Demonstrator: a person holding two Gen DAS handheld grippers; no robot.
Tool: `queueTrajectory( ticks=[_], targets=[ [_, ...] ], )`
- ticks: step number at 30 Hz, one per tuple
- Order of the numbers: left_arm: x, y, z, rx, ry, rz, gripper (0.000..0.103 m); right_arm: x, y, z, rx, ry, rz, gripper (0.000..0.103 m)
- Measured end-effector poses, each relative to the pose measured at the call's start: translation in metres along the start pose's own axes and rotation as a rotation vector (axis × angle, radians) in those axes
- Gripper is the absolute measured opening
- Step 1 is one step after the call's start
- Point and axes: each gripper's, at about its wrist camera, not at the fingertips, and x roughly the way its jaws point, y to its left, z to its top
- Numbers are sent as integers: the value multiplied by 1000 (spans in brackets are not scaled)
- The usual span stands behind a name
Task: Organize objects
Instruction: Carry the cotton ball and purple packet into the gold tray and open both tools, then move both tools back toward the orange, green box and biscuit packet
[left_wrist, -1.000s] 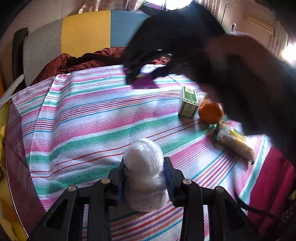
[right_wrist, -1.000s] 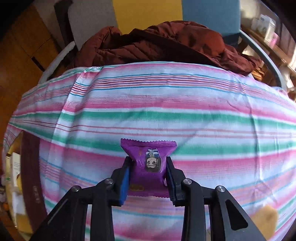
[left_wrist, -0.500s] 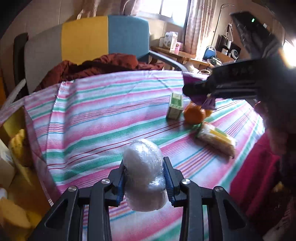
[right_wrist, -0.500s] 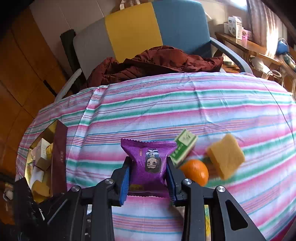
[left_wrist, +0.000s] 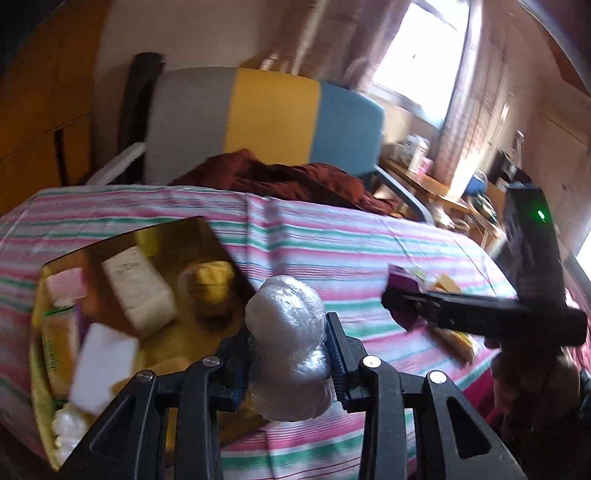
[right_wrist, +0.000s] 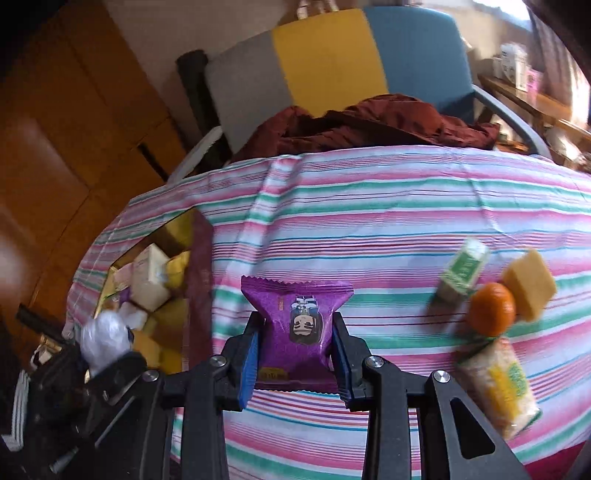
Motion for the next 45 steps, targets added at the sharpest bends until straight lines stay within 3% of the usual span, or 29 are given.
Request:
queueTrajectory(
  ticks=[9,13,20,25,26,28,30,33,35,39,41,45],
  targets=[
    [-30,112,-10,-225,-28,126,36,27,100,-4,-170,47,98,35],
    [-41,146,-20,-281,-36,163,36,40,139,-1,-241,65,132,36],
    [-36,161,-27,-297,-18,154,36,69,199,9,-353,100,166,36],
    [-28,167,-24,-309,-16,161,36,88,227,28,-362,117,217,36],
    [-25,171,-22,-320,-15,161,37,91,233,34,-359,125,244,38],
    [-16,181,-18,-358,12,155,43,98,242,45,-336,114,281,54],
    [-8,189,-17,-397,34,137,47,102,248,53,-315,105,281,85],
    [-2,193,-21,-421,53,146,48,97,251,52,-300,90,292,94],
    [-2,193,-25,-428,56,145,48,91,250,48,-313,74,267,103],
    [-12,186,-35,-405,39,189,48,67,247,33,-389,-27,164,103],
    [-20,181,-38,-385,19,212,48,52,250,22,-460,-114,72,103],
    [-33,167,-39,-315,-18,260,48,17,258,-7,-593,-368,-159,103]
  ],
)
